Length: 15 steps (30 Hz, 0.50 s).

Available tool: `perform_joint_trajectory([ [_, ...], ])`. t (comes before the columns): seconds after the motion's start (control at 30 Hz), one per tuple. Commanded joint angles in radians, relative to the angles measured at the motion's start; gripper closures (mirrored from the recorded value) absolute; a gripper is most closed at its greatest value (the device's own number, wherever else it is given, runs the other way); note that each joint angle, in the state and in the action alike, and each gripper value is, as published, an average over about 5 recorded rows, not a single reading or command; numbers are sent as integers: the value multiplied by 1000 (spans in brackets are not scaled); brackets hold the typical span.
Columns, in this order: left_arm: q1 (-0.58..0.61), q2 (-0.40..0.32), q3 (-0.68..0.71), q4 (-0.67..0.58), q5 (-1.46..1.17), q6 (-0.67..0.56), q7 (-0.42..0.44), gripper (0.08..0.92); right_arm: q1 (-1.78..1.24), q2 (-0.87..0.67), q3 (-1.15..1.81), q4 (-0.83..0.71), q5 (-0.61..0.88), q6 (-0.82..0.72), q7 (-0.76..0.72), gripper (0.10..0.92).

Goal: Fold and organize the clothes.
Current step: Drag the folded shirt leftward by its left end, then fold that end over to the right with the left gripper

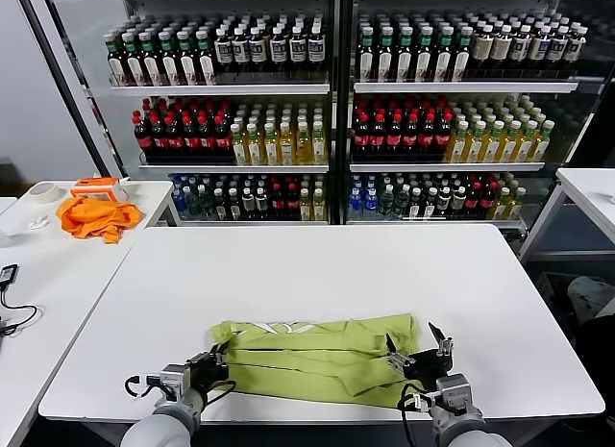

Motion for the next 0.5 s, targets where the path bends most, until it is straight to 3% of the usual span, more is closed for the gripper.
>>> perform_joint_trajectory([
  [0.03, 64, 52, -259, -59, 168, 61, 8, 894, 8, 0, 4, -1, -5, 1, -1, 203],
  [0.3, 124, 155, -557, 7, 228, 62, 32, 894, 25, -7, 6, -3, -2, 0, -4, 203],
  [0.4, 117, 172, -567, -17, 218, 65, 38, 894, 36, -8, 0, -4, -1, -2, -4, 203],
  [0.5, 114, 169, -489, -85, 160, 68, 34, 894, 35, -10, -1, -4, -1, -3, -4, 203],
])
